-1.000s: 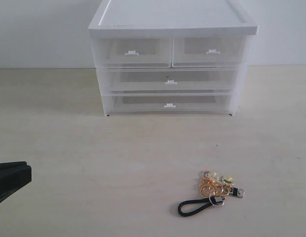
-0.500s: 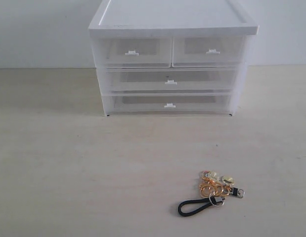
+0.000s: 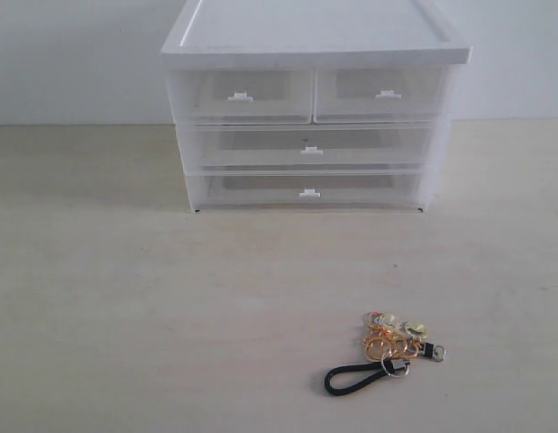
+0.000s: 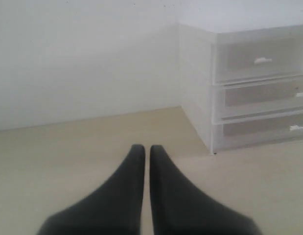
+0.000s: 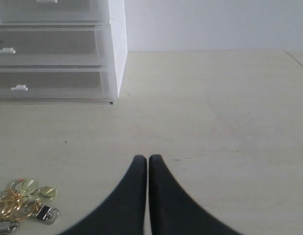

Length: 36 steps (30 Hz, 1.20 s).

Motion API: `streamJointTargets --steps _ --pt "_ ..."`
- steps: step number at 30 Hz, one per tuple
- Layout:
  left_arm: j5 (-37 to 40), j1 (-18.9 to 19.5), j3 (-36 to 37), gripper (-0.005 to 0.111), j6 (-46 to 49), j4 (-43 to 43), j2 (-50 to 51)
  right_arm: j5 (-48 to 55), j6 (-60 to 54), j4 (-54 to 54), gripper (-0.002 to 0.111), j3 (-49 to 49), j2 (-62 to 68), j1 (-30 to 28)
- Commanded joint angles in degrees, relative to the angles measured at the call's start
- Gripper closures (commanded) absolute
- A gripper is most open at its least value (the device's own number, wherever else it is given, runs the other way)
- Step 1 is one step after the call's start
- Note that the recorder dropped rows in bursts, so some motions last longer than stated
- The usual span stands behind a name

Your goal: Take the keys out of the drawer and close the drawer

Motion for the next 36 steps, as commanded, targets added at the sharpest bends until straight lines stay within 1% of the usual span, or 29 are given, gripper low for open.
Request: streamJointTargets --steps 1,4,7,9,10,13,18,36 --pt "-2.77 0.13 2.27 0.103 -2.89 -0.83 -1.07 -0.52 -0.01 -0.43 0.109 0.23 -0.31 0.13" --pt "3.33 0.13 2.27 0.103 -4.36 -1.02 -4.89 -0.52 -0.01 -0.43 0.109 0.23 -0.31 0.13" --pt "6.91 0.13 2.27 0.103 -4.36 -1.96 -4.89 -0.52 -0.01 -0.43 0.109 0.23 -0.31 0.13" --pt "9.81 0.13 2.27 0.103 -1.26 -1.96 -4.89 -0.52 0.11 -0.43 0.109 0.23 -0.31 0.13" --pt "10.75 0.13 2.27 0.103 2.11 -1.84 -4.89 -0.52 0.11 -0.43 0.109 0.23 -0.31 0.13" --pt "10.6 0.13 2.27 0.103 6.6 -1.84 -4.89 -0.52 0.11 -0.43 0.109 0.23 -0.31 0.13" --pt "10.6 0.13 2.27 0.103 2.14 -1.94 -4.89 -0.52 0.11 -0.43 0.109 0.23 -0.31 0.13" --pt "10.72 0.13 2.27 0.103 2.27 -1.94 -4.89 -0.52 0.25 -0.43 0.109 0.23 -0.31 0.13"
